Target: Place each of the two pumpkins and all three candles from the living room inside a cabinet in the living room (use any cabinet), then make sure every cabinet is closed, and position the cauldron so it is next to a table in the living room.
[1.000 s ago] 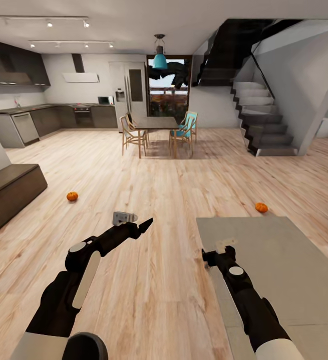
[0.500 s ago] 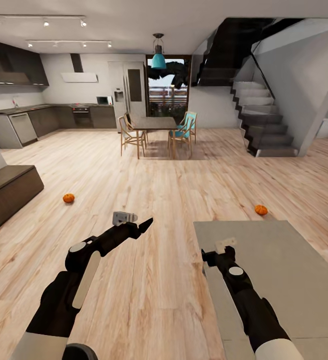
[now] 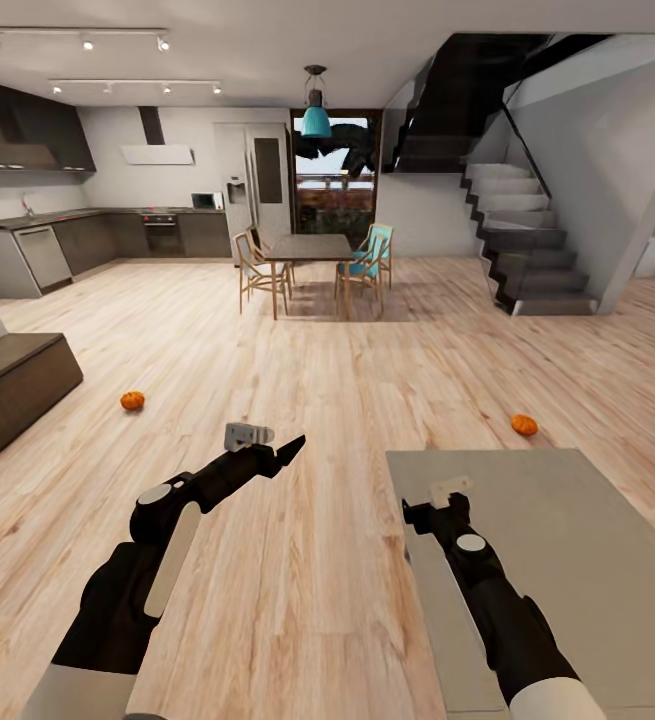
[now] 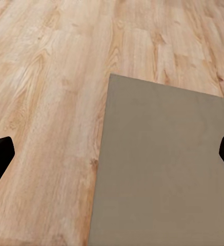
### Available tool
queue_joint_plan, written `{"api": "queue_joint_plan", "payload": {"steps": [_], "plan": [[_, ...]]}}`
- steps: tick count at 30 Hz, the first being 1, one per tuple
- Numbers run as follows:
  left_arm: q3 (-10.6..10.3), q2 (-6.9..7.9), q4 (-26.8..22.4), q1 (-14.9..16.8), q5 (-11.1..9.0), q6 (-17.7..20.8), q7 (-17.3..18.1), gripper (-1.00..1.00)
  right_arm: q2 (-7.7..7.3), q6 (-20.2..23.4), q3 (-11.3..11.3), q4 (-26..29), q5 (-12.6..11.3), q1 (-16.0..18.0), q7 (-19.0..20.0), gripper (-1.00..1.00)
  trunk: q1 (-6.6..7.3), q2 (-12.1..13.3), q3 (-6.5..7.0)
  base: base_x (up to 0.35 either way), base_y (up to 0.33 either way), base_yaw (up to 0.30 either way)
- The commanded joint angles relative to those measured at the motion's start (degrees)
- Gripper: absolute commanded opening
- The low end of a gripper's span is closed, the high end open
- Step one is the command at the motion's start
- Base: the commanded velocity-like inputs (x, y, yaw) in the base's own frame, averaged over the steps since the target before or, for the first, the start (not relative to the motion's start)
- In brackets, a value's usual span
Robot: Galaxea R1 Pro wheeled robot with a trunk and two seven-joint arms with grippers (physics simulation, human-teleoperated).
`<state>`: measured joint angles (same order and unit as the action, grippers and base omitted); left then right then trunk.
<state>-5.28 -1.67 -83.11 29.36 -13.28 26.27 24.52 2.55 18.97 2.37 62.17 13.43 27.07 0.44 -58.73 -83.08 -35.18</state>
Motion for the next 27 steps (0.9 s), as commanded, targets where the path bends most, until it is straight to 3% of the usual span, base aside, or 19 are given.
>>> {"api": "queue_joint_plan", "payload": {"steps": [1,14,27], "plan": [[0.0,0.00,0.0,0.0,0.0,-0.1,0.0,1.00,0.00,0.0,0.0,-0.1,0.0,0.0,0.0,1.00,0.00,0.0,0.00,0.073,0.000,0.000],[0.0,0.00,0.0,0.0,0.0,-0.1,0.0,1.00,-0.03,-0.1,0.0,-0.7,0.0,0.0,0.0,1.00,0.00,0.0,0.00,0.168,-0.001,0.000],[-0.1,-0.03,0.0,0.0,0.0,-0.1,0.0,1.00,0.00,-0.4,0.0,-0.8,0.0,0.0,0.0,1.00,0.00,0.0,0.00,0.142,-0.152,0.000]]}}
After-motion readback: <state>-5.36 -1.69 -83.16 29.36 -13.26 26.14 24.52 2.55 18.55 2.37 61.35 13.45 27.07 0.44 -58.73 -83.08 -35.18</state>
